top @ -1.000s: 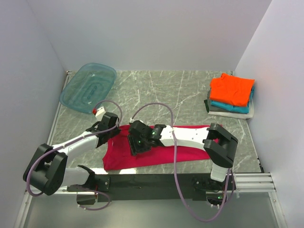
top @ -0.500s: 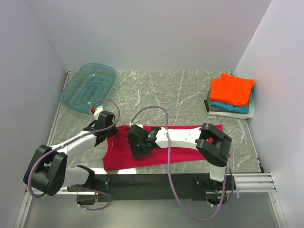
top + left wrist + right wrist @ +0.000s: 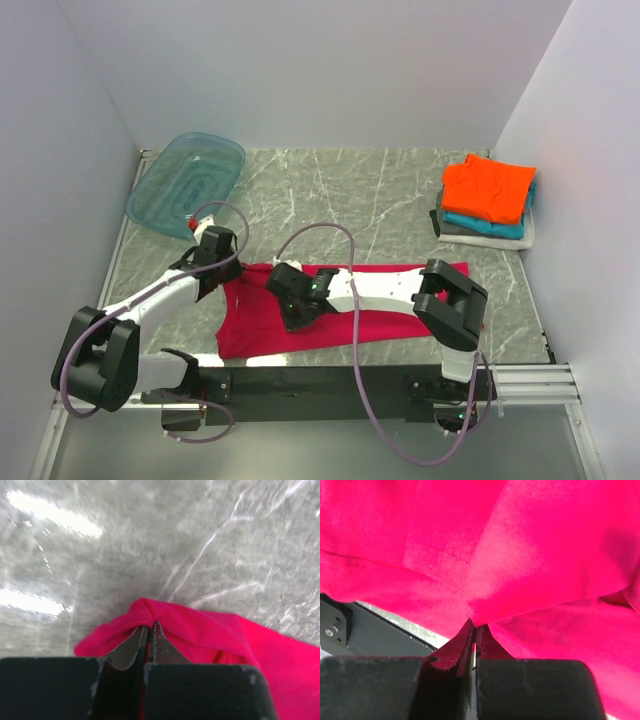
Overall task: Fold and stack the t-shirts
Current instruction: Fold the tshirt
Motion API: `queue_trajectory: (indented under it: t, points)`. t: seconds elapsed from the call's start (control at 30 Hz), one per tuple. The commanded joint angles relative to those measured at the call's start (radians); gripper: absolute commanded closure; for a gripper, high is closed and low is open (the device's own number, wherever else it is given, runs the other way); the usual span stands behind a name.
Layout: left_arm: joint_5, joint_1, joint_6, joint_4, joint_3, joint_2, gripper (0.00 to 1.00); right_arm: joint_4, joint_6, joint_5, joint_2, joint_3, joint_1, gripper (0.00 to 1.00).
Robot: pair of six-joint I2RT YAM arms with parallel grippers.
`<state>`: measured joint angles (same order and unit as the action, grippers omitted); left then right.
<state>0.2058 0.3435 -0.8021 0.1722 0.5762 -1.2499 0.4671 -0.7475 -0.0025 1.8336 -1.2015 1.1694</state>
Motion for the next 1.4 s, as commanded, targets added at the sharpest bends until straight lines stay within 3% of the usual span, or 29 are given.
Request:
queue_trajectory:
  t: [0.0, 0.2, 0.33, 0.47, 0.67, 1.13, 1.2, 1.27, 1.37]
  points:
    - [-0.026, -0.038, 0.075, 0.039, 0.074, 0.000, 1.00, 0.036, -0.009, 0.036, -0.092, 0.014, 0.007, 1.00]
    - [-0.061, -0.109, 0.132, 0.095, 0.154, -0.036, 0.99, 0.119, -0.016, 0.081, -0.215, 0.049, 0.006, 1.00]
    - [-0.037, -0.132, 0.141, 0.105, 0.195, -0.062, 0.93, 0.128, -0.021, 0.098, -0.257, 0.094, -0.019, 1.00]
    - [-0.046, -0.133, 0.144, 0.109, 0.215, -0.079, 0.72, 0.099, -0.018, 0.101, -0.254, 0.157, -0.051, 1.00]
    - [-0.198, -0.133, 0.126, 0.052, 0.146, -0.034, 0.59, 0.056, -0.006, 0.061, -0.208, 0.166, -0.063, 1.00]
    - [-0.224, -0.133, 0.084, 0.049, 0.014, -0.009, 0.60, 0.048, 0.002, 0.045, -0.145, 0.117, -0.062, 1.00]
    - [-0.209, -0.133, 0.083, 0.061, 0.014, -0.008, 0.61, 0.077, 0.003, 0.093, -0.152, 0.099, -0.057, 0.95]
    - [-0.209, -0.133, 0.081, 0.073, 0.016, 0.009, 0.61, 0.125, 0.011, 0.148, -0.171, 0.068, -0.039, 0.81]
    - [-0.155, -0.133, 0.078, 0.076, 0.014, 0.033, 0.59, 0.203, 0.043, 0.232, -0.194, -0.003, -0.013, 0.68]
